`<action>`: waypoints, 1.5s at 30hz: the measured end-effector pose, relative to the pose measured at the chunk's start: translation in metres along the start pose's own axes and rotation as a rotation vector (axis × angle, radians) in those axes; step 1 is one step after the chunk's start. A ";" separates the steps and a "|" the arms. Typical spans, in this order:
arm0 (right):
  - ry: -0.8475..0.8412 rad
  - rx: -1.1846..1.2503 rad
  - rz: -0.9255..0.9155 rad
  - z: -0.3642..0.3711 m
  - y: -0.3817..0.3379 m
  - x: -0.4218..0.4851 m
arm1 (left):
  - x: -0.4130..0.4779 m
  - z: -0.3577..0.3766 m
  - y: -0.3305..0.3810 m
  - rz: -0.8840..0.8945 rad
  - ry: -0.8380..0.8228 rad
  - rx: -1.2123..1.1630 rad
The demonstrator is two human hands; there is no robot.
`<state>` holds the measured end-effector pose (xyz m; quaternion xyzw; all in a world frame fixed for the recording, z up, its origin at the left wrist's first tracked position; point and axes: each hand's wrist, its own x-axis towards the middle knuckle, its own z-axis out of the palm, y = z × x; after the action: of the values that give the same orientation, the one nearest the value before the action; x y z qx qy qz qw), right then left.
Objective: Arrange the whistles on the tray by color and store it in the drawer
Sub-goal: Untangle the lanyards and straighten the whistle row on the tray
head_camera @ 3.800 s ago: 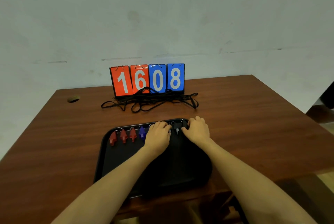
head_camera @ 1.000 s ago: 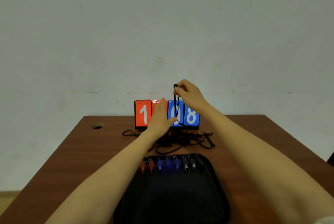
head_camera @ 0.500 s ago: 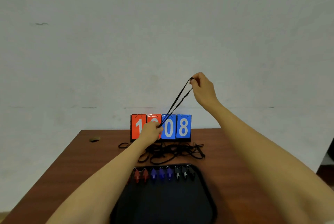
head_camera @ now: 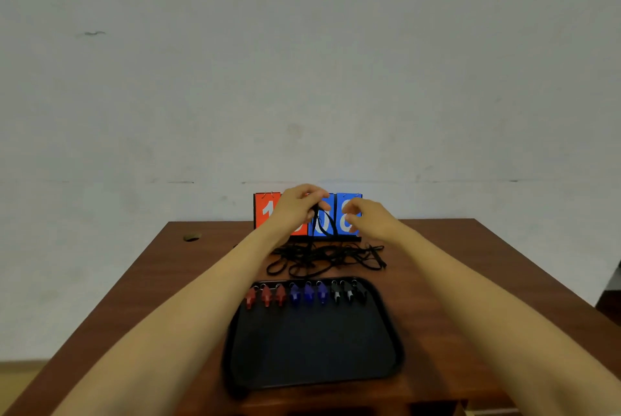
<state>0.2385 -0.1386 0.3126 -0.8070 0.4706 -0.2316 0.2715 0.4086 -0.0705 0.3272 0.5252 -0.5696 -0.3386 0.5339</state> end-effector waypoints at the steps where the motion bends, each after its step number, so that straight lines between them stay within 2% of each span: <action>1: -0.001 0.072 -0.005 0.005 -0.003 -0.004 | -0.002 0.000 0.000 -0.004 0.005 0.003; 4: -0.019 0.234 -0.013 0.015 -0.011 -0.011 | -0.005 0.002 -0.006 -0.016 0.020 -0.006; 9: -0.081 0.214 -0.047 0.025 -0.016 -0.017 | -0.014 0.001 -0.009 0.001 -0.009 -0.016; 13: -0.013 0.265 -0.092 0.029 -0.020 -0.022 | -0.016 -0.001 -0.011 0.002 -0.013 0.005; 17: 0.103 0.368 -0.079 0.029 -0.018 -0.020 | -0.016 -0.004 -0.018 -0.021 0.087 0.205; 20: 0.133 0.442 -0.048 0.027 -0.015 -0.020 | -0.022 -0.004 -0.023 0.012 0.086 0.354; 22: 0.106 0.501 -0.014 0.025 -0.016 -0.022 | -0.026 -0.003 -0.026 0.033 0.085 0.382; 26: -0.049 0.689 0.148 0.023 -0.024 -0.027 | -0.030 -0.001 -0.027 0.066 0.148 0.353; 28: 0.012 0.503 0.120 0.027 -0.021 -0.026 | -0.031 0.001 -0.026 0.079 0.188 0.342; 30: 0.221 0.247 0.019 0.030 -0.018 -0.027 | -0.031 0.003 -0.025 0.083 0.211 0.337; 32: 0.374 0.196 -0.092 0.032 -0.019 -0.030 | -0.032 0.003 -0.024 0.081 0.224 0.349; 37: 0.180 0.161 -0.072 0.037 -0.027 -0.032 | -0.034 0.005 -0.028 0.088 0.206 0.394; 42: 0.235 0.159 -0.153 0.037 -0.024 -0.032 | -0.035 0.007 -0.035 0.077 0.179 0.451; 45: 0.295 0.101 -0.189 0.031 -0.024 -0.030 | -0.038 0.002 -0.041 -0.090 -0.017 0.590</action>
<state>0.2593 -0.0952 0.3016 -0.7903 0.4150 -0.3955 0.2164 0.4117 -0.0435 0.2783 0.6796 -0.6240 -0.1859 0.3380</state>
